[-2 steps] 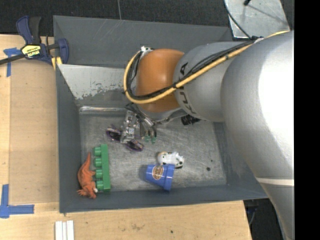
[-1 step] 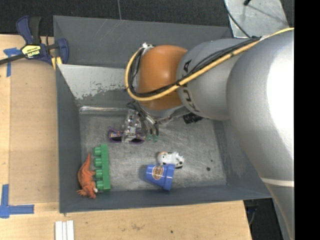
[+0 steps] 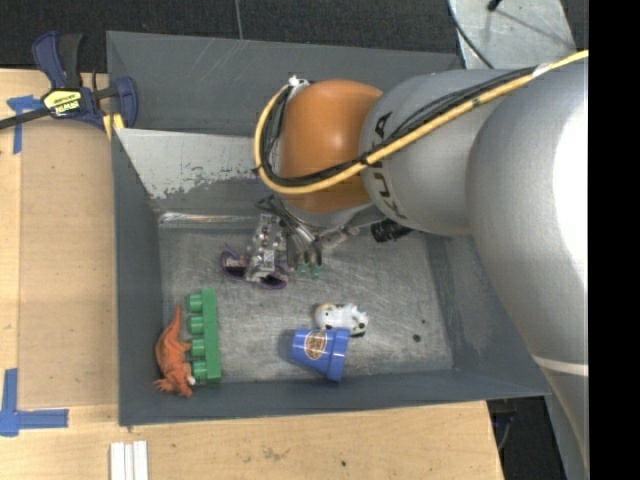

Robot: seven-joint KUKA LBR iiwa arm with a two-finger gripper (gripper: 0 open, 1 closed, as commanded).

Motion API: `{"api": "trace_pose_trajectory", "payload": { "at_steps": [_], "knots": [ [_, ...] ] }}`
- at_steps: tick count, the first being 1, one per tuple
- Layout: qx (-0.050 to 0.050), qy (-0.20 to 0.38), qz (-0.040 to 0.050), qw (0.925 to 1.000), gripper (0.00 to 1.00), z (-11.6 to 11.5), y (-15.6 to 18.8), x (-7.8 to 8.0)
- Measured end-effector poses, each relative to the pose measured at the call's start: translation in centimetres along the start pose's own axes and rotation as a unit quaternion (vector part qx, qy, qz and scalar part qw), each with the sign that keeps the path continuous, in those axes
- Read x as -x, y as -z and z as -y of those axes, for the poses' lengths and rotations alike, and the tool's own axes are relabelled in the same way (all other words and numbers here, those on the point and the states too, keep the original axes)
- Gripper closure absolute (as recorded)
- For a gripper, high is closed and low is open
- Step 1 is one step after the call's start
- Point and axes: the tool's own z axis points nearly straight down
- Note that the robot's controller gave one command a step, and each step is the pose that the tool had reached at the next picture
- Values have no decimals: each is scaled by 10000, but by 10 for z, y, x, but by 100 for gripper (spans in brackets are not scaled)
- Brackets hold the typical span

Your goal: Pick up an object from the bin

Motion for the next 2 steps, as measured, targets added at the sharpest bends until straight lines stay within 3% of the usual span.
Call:
{"api": "trace_pose_trajectory", "payload": {
  "at_steps": [2],
  "knots": [
    [10,-3,24,10000,100,0,36,1]
  ]
}}
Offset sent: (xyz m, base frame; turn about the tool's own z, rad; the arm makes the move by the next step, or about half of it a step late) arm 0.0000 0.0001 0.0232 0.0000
